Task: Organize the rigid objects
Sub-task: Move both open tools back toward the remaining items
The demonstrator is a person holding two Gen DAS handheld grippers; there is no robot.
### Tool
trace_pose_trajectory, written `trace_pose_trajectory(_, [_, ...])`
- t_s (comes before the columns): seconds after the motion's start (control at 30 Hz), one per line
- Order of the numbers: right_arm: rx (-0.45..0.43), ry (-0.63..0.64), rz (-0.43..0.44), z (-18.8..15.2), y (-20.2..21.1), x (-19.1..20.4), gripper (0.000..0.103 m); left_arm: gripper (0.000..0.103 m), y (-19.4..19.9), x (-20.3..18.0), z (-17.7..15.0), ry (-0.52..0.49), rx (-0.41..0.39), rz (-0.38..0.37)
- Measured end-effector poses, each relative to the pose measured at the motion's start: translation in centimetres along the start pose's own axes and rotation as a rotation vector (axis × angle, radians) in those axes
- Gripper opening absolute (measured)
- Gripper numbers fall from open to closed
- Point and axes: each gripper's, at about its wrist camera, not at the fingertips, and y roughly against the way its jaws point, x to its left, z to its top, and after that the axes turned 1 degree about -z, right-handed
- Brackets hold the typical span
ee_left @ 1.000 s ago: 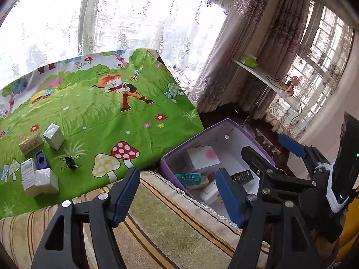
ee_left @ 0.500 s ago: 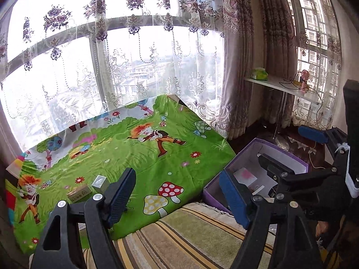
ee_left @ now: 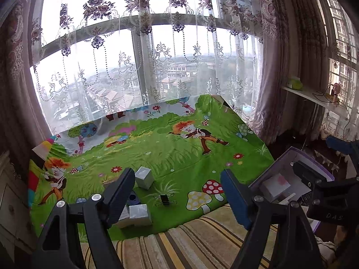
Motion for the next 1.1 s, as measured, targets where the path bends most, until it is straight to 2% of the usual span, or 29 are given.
trace_pose_trajectory(0.53, [0.009, 0.049, 0.056, 1.2, -1.2, 3.1, 0.101, 0.079, -0.5, 4.7, -0.1, 0.083, 0.026, 0.042])
trace_pose_trajectory(0.73, [0.033, 0.043, 0.122, 2.6, -2.7, 3.8, 0.101, 0.079, -1.5, 9.7, 1.7, 0.143, 0.046, 0.084])
trace_pose_trajectory(0.8, [0.049, 0.031, 0.169, 3.3, -3.4, 4.0, 0.101, 0.079, -2.4, 12.0, 2.2, 0.165, 0.071, 0.106])
trace_pose_trajectory(0.97, [0.087, 0.028, 0.213, 4.6, -5.8, 5.5, 0.101, 0.079, -5.5, 17.2, 2.7, 0.243, 0.143, 0.133])
trace_pose_trajectory(1.03, [0.113, 0.006, 0.256, 5.0, -6.9, 5.9, 0.101, 0.079, -7.1, 18.8, 2.4, 0.264, 0.175, 0.147])
trace_pose_trajectory(1.1, [0.141, -0.004, 0.293, 5.3, -8.0, 6.5, 0.101, 0.079, -9.2, 20.2, 1.9, 0.297, 0.224, 0.110])
